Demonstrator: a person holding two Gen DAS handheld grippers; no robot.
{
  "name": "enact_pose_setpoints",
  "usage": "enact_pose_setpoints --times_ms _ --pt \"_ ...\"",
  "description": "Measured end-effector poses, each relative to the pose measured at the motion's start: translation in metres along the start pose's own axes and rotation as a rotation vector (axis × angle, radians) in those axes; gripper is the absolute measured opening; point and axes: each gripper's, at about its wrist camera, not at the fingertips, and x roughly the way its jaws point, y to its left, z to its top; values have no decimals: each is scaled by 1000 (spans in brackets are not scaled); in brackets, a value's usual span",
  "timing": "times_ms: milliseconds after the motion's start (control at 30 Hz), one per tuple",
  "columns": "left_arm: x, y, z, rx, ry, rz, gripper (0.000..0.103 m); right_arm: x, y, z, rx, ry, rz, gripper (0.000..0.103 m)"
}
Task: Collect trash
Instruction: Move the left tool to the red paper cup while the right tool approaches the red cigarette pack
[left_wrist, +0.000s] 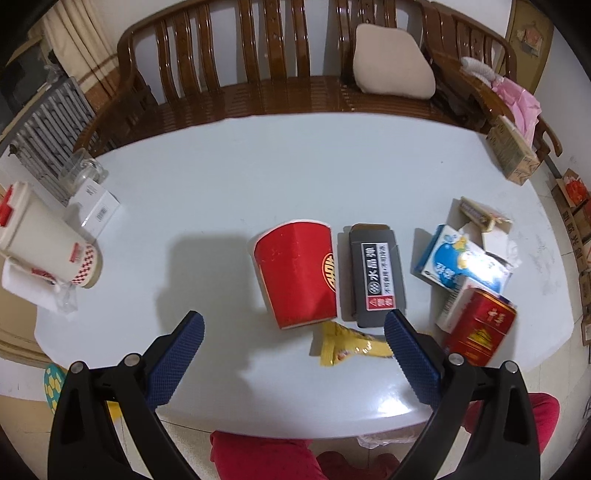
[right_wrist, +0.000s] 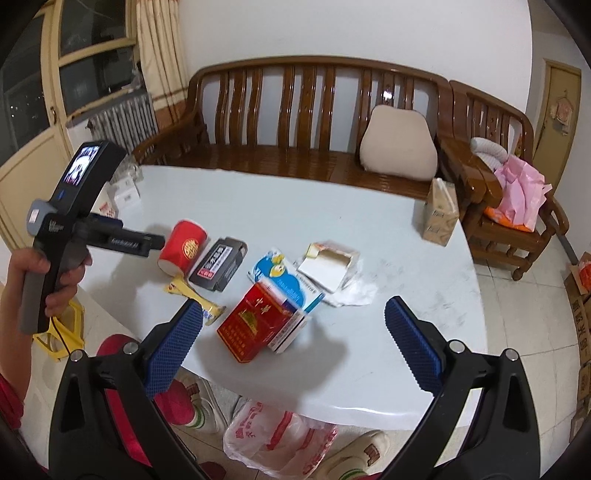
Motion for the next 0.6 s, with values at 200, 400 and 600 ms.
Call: enact_pose_setpoints --times_ms 200,400,600 --pt "23 4 9 -1 31 0 95 16 17 -1 28 -1 -50 97" --pt "40 5 16 24 45 1 95 41 32 -8 80 23 -96 97" --pt "60 6 20 37 70 -17 95 70 40 -28 195 74 -74 97"
